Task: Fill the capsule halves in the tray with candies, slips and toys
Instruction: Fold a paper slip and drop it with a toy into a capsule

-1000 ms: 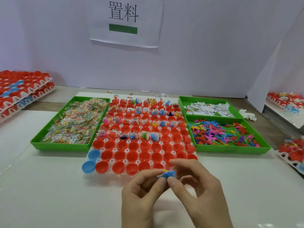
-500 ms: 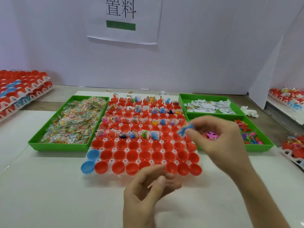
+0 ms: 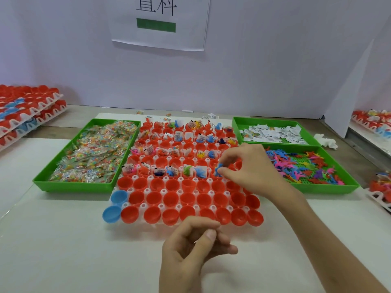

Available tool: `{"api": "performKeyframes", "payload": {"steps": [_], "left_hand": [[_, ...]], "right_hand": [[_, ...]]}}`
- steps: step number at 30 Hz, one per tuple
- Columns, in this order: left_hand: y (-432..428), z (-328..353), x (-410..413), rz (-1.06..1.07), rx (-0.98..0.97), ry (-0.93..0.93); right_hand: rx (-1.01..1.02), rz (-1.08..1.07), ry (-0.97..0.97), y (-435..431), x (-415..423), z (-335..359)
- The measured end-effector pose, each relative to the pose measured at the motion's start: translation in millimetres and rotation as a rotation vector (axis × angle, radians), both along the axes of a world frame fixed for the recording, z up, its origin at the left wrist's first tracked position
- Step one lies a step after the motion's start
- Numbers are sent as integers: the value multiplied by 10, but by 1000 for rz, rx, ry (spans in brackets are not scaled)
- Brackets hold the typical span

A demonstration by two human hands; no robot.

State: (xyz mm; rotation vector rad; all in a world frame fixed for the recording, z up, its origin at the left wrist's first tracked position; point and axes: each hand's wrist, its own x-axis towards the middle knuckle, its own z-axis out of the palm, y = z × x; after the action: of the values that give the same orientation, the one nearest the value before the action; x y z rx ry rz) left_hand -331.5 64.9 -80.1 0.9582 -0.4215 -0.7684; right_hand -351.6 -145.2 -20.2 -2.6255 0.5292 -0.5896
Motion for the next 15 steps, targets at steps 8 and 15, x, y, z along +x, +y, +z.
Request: {"api": "performKeyframes", "payload": {"steps": [8, 15], "left_hand": [[-4, -2, 0, 16, -5, -7], [-2, 3, 10, 8, 4, -13]], "right_hand": [[-34, 5, 38, -13, 72, -92], [46, 5, 148, -38, 56, 0]]}}
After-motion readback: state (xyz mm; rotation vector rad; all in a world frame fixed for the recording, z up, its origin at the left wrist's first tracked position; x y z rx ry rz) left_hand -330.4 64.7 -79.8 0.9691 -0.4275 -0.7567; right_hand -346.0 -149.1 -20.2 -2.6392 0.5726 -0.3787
